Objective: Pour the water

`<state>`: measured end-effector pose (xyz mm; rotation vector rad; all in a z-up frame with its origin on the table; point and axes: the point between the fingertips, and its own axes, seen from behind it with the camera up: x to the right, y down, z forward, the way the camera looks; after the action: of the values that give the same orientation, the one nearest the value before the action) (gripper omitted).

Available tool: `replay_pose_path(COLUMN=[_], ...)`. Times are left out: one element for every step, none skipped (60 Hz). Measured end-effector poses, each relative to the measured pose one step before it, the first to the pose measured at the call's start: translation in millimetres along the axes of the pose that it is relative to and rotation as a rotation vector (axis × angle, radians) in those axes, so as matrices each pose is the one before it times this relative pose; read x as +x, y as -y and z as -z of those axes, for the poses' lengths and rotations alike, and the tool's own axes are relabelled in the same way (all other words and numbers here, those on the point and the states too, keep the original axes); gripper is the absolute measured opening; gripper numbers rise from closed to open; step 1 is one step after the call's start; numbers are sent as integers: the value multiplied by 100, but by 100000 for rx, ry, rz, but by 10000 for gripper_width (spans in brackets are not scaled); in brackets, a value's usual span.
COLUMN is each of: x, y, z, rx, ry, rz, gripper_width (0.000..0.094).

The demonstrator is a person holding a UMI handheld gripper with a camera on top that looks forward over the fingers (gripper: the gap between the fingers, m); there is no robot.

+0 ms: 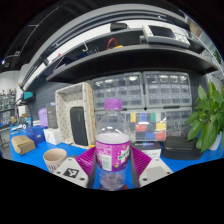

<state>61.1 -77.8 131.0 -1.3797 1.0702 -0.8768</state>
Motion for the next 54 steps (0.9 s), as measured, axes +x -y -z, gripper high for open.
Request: replay_pose_path(x=[86,29,47,11,-15,-19,-2,30,16,3,-32,-3,50,-88,-53,-44,-23,15,42,-16,-48,-23,193,-115,19,87,165,163,155,155,330,122,108,113,110,151,400,138,160,161,177,199,160,305,85,128,101,82,97,70,99,79,225,26], y=[-119,-275,-94,-105,-123,-93,-140,-64,-66,-76,-77,-90,-33,-115,-128,-148,-184,-227,-185,-170,-179,-163,-149,-236,-223,-191,-183,-200,-195,-203,-86,-134,-144,-160,-199,-205,-88,-225,-154,-144,-88,-99,-54,8,-23,-95,8,21,31,38,34,54,132,51], z=[64,36,109,161,154,193,229,232,286,312,353,396,403,411,415,463,474,500,487,490,491,471,488,493,460,432,420,421,382,348,264,354,314,258,249,215,157,249,188,178,180,178,148,232,114,208,128,161,162,167,152,185,181,118], rx=[-859,-607,-707,-670,-584,-467,-443,-218,-58,-48,-60,-64,-137,152,37,-73,-329,-405,-245,-45,105,76,-331,-343,-301,-233,-179,-344,-442,-399,-479,-180,-189,-266,-368,-457,-612,-555,-442,-307,-203,-156,-43,-218,-25,-74,32,109,157,224,216,256,107,307], ry=[-347,-309,-344,-279,-225,-253,-167,-547,-517,-422,-430,-499,-261,-589,-391,-528,-693,-877,-906,-800,-635,-605,-309,-1249,-1114,-1264,-1385,-1544,-1508,-1356,-927,-1220,-1157,-1056,-1018,-1050,-569,-1200,-1038,-1044,-1039,-913,-786,-221,-545,-481,-481,-409,-369,-321,-306,-247,125,-442], rz=[-624,-672,-533,-416,-278,-203,-169,-88,4,157,200,238,339,387,467,473,320,109,-7,-38,-11,48,74,124,-22,-137,-214,-228,-157,-25,172,87,85,156,140,102,54,70,-52,-187,-159,-105,-45,45,-2,-2,-102,-114,-58,42,133,201,293,252], gripper_width=[595,673,670,758,783,815,850,835,844,845,849,849,851,852,854,852,853,854,856,855,855,856,854,856,856,855,855,854,855,855,855,854,855,855,855,852,854,855,856,856,855,857,856,856,856,854,854,854,854,856,855,855,854,856])
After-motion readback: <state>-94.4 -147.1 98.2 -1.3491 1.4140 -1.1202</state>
